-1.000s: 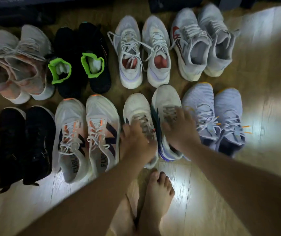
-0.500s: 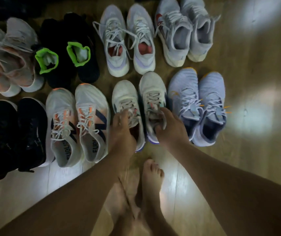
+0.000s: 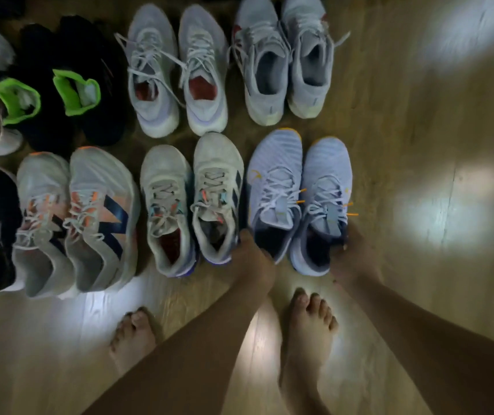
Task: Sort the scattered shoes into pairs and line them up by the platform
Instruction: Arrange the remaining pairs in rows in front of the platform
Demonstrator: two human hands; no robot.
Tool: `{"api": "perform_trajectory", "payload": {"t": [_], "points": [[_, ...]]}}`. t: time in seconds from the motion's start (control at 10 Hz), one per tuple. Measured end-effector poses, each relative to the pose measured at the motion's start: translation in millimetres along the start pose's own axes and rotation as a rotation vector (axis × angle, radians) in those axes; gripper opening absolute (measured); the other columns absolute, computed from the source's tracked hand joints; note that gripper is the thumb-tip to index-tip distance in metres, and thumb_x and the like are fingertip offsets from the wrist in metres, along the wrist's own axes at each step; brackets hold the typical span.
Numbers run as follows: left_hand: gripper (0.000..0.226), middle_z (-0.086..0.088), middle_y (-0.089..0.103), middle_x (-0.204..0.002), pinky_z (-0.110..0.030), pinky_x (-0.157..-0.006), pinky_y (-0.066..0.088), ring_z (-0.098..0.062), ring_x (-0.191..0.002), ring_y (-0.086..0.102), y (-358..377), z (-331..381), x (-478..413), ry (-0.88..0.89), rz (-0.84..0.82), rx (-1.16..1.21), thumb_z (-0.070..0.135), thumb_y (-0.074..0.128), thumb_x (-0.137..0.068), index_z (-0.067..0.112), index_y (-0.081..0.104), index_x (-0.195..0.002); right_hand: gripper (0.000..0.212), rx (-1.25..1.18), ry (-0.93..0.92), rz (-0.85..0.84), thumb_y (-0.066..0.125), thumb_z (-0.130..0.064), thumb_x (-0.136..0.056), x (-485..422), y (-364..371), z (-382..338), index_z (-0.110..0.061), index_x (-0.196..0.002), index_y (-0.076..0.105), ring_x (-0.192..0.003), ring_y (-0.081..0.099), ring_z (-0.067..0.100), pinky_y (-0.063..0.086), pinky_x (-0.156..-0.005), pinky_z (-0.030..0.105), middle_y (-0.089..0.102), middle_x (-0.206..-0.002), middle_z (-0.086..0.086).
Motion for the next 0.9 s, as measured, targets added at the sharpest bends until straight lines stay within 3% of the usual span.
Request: {"api": "perform_trajectory", "payload": {"t": [0.1, 0.2, 0.3, 0.4, 0.5, 0.6, 0.7, 0.8, 0.9], "points": [[0.036, -0.014, 0.051, -0.126, -0.019, -0.092, 0.04, -0.033, -0.124, 0.048, 9, 5, 5, -0.065, 0.045, 0.02, 0.008, 0.046, -0.095, 0.004, 0.041, -0.131, 0.051, 0.061, -0.028, 0.028, 0.044, -0.01, -0.082, -5, -12, 7, -0.03, -0.129, 0.05, -0.084, 0.063, 0.038, 0.044, -0.066, 0.033, 0.067, -0.097, 0.013], [0.049, -0.018, 0.049, -0.137, -0.036, -0.101, 0.038, -0.032, -0.126, 0.048, 26, 14, 18, -0.087, 0.051, 0.021, 0.005, 0.053, -0.088, 0.003, 0.04, -0.135, 0.059, 0.114, -0.068, 0.033, 0.04, -0.012, -0.084, -11, -28, 8, -0.037, -0.137, 0.046, -0.089, 0.062, 0.039, 0.048, -0.072, 0.036, 0.068, -0.1, 0.017], [0.052, -0.019, 0.051, -0.136, -0.039, -0.099, 0.045, -0.033, -0.123, 0.052, 37, 16, 19, -0.086, 0.04, 0.114, 0.002, 0.055, -0.085, 0.003, 0.039, -0.135, 0.06, 0.164, -0.118, 0.05, 0.04, -0.013, -0.086, -21, -38, 6, -0.04, -0.139, 0.046, -0.086, 0.062, 0.039, 0.05, -0.072, 0.036, 0.068, -0.096, 0.018], [0.053, -0.02, 0.052, -0.132, -0.049, -0.093, 0.051, -0.034, -0.118, 0.056, 41, 13, 13, -0.064, 0.039, 0.249, -0.002, 0.055, -0.083, 0.003, 0.038, -0.133, 0.06, 0.242, -0.24, 0.064, 0.043, -0.013, -0.088, -36, -48, 3, -0.039, -0.142, 0.043, -0.08, 0.061, 0.038, 0.038, -0.063, 0.03, 0.07, -0.091, 0.016], [0.054, -0.019, 0.053, -0.132, -0.05, -0.092, 0.052, -0.035, -0.119, 0.055, 41, 10, 11, -0.027, 0.041, 0.24, -0.001, 0.056, -0.084, 0.003, 0.038, -0.135, 0.06, 0.247, -0.284, 0.073, 0.044, -0.015, -0.088, -41, -49, 3, -0.04, -0.143, 0.041, -0.075, 0.061, 0.037, 0.034, -0.061, 0.029, 0.071, -0.087, 0.015], [0.053, -0.019, 0.05, -0.134, -0.051, -0.092, 0.052, -0.037, -0.12, 0.055, 39, 4, 8, -0.013, -0.031, 0.299, 0.002, 0.056, -0.086, 0.005, 0.036, -0.135, 0.06, 0.248, -0.271, 0.082, 0.043, -0.017, -0.088, -40, -47, 7, -0.043, -0.142, 0.04, -0.065, 0.057, 0.032, 0.036, -0.06, 0.028, 0.07, -0.082, 0.012], [0.048, -0.018, 0.054, -0.129, -0.037, -0.092, 0.051, -0.036, -0.114, 0.058, 32, 5, 3, -0.002, -0.062, 0.21, 0.008, 0.06, -0.085, 0.006, 0.04, -0.129, 0.056, 0.278, -0.277, 0.067, 0.044, -0.019, -0.091, -45, -43, 8, -0.04, -0.142, 0.04, -0.074, 0.063, 0.034, 0.035, -0.064, 0.028, 0.071, -0.09, 0.014], [0.053, -0.011, 0.056, -0.129, -0.026, -0.08, 0.039, -0.03, -0.117, 0.056, 10, 5, 8, 0.107, -0.089, -0.054, 0.02, 0.064, -0.082, 0.013, 0.042, -0.13, 0.051, 0.274, -0.268, -0.004, 0.048, -0.018, -0.091, -42, -44, -2, -0.035, -0.139, 0.043, -0.095, 0.064, 0.04, 0.043, -0.073, 0.034, 0.069, -0.108, 0.018], [0.065, -0.008, 0.058, -0.131, -0.029, -0.088, 0.043, -0.029, -0.119, 0.056, -14, 8, 1, 0.133, -0.077, -0.025, 0.029, 0.064, -0.082, 0.021, 0.037, -0.14, 0.054, 0.256, -0.252, 0.026, 0.051, -0.015, -0.084, -28, -57, -10, -0.036, -0.133, 0.043, -0.098, 0.062, 0.04, 0.047, -0.078, 0.038, 0.066, -0.112, 0.015]]}}
Point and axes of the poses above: each hand's wrist, its own x-axis away from the middle knuckle, its own y-axis out of the palm, z = x × y, the point moved 3 cm from there along -x, towards the middle knuckle
